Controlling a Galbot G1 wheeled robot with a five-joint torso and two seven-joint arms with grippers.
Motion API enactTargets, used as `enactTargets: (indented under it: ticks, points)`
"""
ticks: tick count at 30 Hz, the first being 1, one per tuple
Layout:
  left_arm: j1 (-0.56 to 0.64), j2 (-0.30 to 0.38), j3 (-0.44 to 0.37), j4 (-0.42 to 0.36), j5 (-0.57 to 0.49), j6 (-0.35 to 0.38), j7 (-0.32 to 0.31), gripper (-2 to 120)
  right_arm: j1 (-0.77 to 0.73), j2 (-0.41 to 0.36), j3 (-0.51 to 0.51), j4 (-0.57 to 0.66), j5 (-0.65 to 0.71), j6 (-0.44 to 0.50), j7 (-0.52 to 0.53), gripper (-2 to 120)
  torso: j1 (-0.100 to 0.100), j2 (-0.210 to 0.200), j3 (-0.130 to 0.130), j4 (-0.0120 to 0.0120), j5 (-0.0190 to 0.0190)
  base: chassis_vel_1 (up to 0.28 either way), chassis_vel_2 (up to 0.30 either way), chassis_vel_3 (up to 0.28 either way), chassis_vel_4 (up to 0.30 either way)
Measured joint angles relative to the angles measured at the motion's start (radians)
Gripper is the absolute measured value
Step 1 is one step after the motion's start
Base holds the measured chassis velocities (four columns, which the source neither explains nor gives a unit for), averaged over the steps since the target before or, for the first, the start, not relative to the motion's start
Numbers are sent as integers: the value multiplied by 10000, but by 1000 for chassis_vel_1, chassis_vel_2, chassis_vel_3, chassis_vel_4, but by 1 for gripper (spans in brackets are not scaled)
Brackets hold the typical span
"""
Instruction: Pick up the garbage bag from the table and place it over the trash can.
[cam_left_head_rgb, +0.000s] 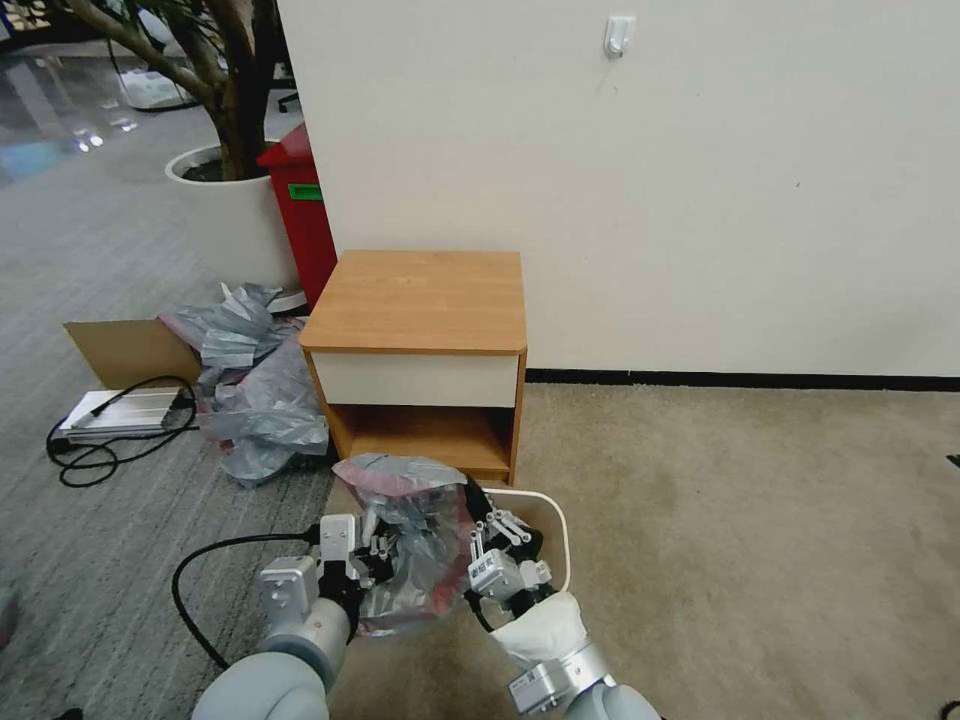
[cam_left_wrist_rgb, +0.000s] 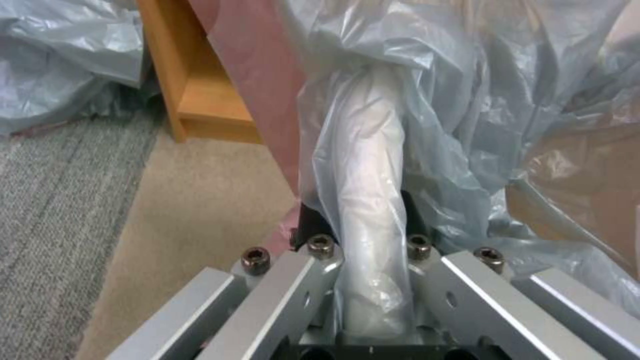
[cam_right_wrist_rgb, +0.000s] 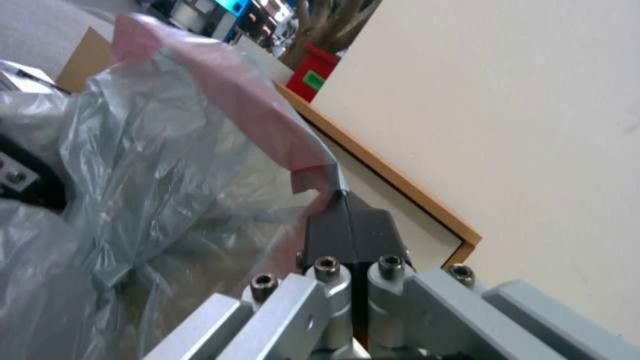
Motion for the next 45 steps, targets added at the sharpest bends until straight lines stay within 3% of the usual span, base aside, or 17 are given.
enactTargets:
  ticks: [10,16,23,28,36,45]
  points:
    - [207,140,168,-261,188,-54,100,3,256,2,51,-23,508,-220,-212,0,0,1,1,-3,40,0,0,0,0]
    - [479,373,230,-498,910,-452,574,3,643,-337,291,212,1077,-568,-438,0,0,1,1,1,19,0,0,0,0]
    - [627,450,220,-541,1223,-711,675,3,935,-662,598,319,1514,-750,-568,0,0,1,1,2,16,0,0,0,0]
    - [718,450,242,-540,1819,-1332,826,3,1085,-960,937,357,1850,-903,-675,0,0,1,0,2,13,0,0,0,0]
    - [676,432,-26,-327,1999,-2324,834,3,869,-1580,1582,621,2262,-1082,-931,0,0,1,1,1,12,0,0,0,0]
    - [685,350,-78,-311,1922,-2588,833,3,651,-2200,2331,980,2616,-1357,-1213,0,0,1,1,2,12,0,0,0,0]
